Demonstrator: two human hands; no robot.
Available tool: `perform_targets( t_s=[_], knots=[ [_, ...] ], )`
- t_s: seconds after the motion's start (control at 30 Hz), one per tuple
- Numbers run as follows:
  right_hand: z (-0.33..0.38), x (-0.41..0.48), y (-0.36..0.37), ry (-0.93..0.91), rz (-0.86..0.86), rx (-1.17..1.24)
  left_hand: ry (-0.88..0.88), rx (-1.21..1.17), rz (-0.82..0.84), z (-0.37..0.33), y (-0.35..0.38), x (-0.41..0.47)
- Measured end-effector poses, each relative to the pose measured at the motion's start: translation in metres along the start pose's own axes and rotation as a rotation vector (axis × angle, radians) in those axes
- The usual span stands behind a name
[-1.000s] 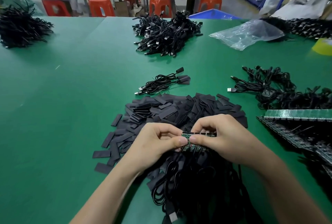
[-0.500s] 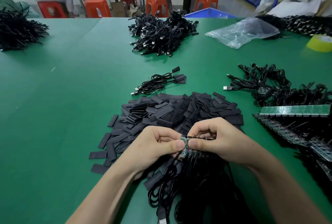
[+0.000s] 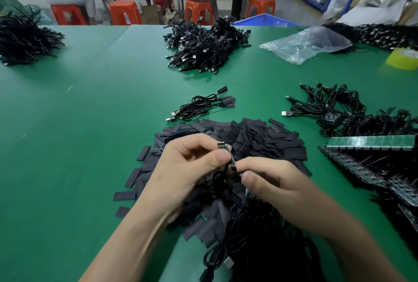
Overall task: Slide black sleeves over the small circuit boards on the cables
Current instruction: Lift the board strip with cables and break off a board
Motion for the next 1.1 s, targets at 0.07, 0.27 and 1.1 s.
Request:
perform_targets(
  t_s=[0.07, 0.27, 1.1],
  knots=[
    [0.005, 0.002, 0.014, 0.027, -0.068, 0.141, 0.048, 0.004, 0.011, -0.003, 0.003, 0.005],
    [0.012, 0.006, 0.012, 0.047, -0.243, 0.37, 0.09, 0.362, -0.045, 0.004, -0.012, 0.024],
    [-0.051, 0.005, 0.007, 0.097, -0.523, -0.373, 0.465, 1.266, -0.141, 0.048, -0.044, 0.012]
  ],
)
Point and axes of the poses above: each hand's wrist, its own x-axis towards the middle knuckle, its own y-axis out of the palm, z = x × y, the point moved 1 cm from there along x, towards the middle knuckle
